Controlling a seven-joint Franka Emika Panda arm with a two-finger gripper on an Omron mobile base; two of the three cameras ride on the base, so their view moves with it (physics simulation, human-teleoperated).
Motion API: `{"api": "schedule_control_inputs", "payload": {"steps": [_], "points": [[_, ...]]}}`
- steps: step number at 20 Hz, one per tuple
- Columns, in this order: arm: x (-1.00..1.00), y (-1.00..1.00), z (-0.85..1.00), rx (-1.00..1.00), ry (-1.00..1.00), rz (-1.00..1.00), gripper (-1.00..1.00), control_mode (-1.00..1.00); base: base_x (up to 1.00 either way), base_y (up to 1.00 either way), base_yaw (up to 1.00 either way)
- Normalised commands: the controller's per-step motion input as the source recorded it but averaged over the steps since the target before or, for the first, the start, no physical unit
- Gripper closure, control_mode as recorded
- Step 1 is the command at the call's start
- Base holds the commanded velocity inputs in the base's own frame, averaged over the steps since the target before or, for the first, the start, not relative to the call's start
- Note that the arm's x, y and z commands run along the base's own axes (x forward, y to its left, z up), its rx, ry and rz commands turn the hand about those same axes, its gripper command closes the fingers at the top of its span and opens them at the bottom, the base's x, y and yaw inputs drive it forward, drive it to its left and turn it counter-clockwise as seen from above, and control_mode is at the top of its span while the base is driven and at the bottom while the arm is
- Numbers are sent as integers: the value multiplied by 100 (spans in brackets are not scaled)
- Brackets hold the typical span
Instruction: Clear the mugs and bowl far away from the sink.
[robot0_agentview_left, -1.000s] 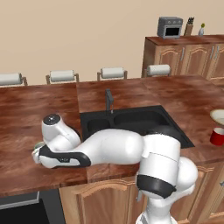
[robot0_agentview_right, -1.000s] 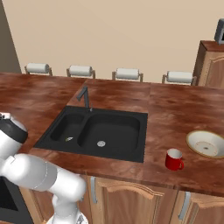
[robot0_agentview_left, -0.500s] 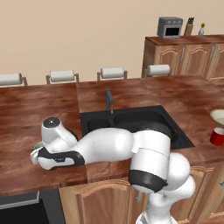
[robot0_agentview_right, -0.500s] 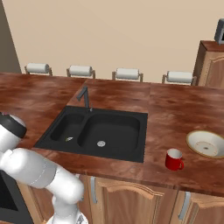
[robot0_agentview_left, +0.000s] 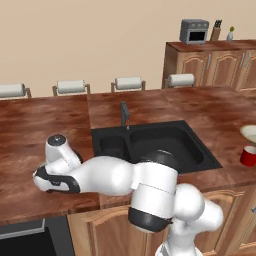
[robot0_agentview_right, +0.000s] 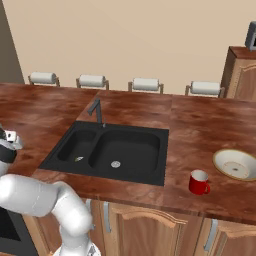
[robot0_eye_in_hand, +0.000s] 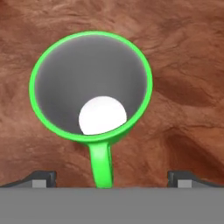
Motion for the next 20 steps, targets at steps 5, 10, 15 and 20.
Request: {"api": "schedule_control_inputs", "payload": {"steps": [5,10,15,20], "points": [[18,18,-12,2,0,0,-100,-100,0,0,0],[4,20,-12,3,0,0,-100,-100,0,0,0],[-29,5,-14,7,-1,-1,100,-100,0,0,0],[-47,-13,-24,9,-3,-3,100,-100,0,0,0]]}}
